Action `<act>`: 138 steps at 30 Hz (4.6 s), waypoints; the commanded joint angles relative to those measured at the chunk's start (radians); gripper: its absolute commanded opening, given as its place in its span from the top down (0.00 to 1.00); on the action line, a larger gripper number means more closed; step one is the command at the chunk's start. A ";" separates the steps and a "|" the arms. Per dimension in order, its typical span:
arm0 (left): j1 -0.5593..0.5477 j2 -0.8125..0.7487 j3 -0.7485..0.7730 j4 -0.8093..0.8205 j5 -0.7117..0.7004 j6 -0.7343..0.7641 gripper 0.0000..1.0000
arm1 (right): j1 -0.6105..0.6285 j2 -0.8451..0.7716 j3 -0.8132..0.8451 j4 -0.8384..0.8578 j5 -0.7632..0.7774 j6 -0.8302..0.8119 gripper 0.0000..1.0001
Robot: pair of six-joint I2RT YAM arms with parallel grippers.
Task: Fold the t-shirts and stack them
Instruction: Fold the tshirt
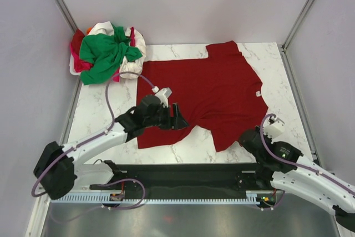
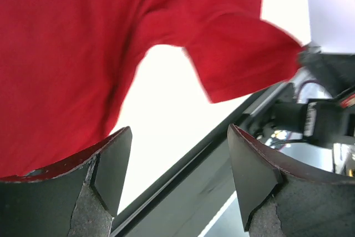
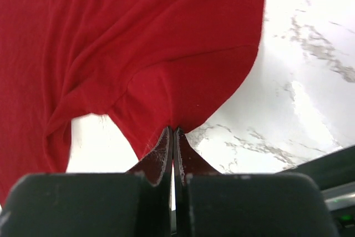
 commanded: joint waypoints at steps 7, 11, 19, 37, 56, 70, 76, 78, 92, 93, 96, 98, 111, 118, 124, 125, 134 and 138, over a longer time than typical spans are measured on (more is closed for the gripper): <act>0.020 -0.332 -0.324 -0.048 -0.050 -0.041 0.23 | 0.003 -0.143 0.255 -0.296 0.317 0.226 1.00; 0.023 -0.419 -0.391 -0.048 -0.050 -0.041 0.23 | 0.003 -0.143 0.355 -0.381 0.417 0.215 1.00; 0.023 -0.449 -0.428 -0.364 -0.360 -0.311 0.27 | 0.005 -0.174 0.314 -0.366 0.373 0.160 1.00; 0.024 -0.297 -0.367 -0.470 -0.516 -0.377 0.35 | 0.005 -0.126 0.263 -0.203 0.341 -0.001 1.00; 0.024 -0.561 -0.292 -0.523 -0.499 -0.334 0.98 | 0.005 -0.298 0.248 -0.116 0.284 -0.118 1.00; 0.115 -0.437 -0.026 -0.628 -0.521 -0.168 0.98 | 0.003 0.042 0.406 0.062 0.334 -0.374 1.00; 0.257 -0.342 0.078 -0.592 -0.440 -0.023 0.98 | 0.003 0.232 0.535 0.185 0.396 -0.596 1.00; 0.294 -0.306 0.109 -0.576 -0.415 0.010 0.98 | -0.014 0.335 0.585 0.209 0.384 -0.689 1.00; 0.392 -0.142 0.159 -0.491 -0.308 0.116 0.98 | -0.749 0.570 0.616 0.378 -0.524 -1.000 1.00; 0.395 -0.136 0.164 -0.491 -0.302 0.120 0.98 | -0.782 0.590 0.619 0.378 -0.555 -1.006 1.00; 0.426 -0.096 0.186 -0.485 -0.289 0.143 0.98 | -0.868 0.644 0.627 0.389 -0.638 -1.015 1.00; 0.452 -0.049 0.207 -0.479 -0.279 0.157 0.98 | -0.892 0.673 0.641 0.397 -0.655 -1.000 1.00; 0.526 0.276 0.402 -0.459 -0.236 0.168 0.98 | -0.906 0.979 0.813 0.432 -0.603 -1.003 1.00; 0.564 0.447 0.486 -0.459 -0.236 0.180 0.98 | -0.911 1.191 0.958 0.423 -0.569 -1.000 1.00; 0.602 0.550 0.546 -0.459 -0.209 0.186 0.98 | -0.913 1.391 1.154 0.383 -0.575 -1.012 1.00; 0.605 0.582 0.555 -0.459 -0.205 0.185 0.98 | -0.913 1.412 1.171 0.377 -0.578 -1.014 0.97; 0.621 0.640 0.649 -0.485 -0.194 0.188 0.47 | -0.917 1.550 1.374 0.323 -0.492 -1.060 0.22; 0.618 0.495 0.573 -0.489 -0.223 0.179 0.16 | -0.916 1.407 1.305 0.335 -0.460 -1.041 0.07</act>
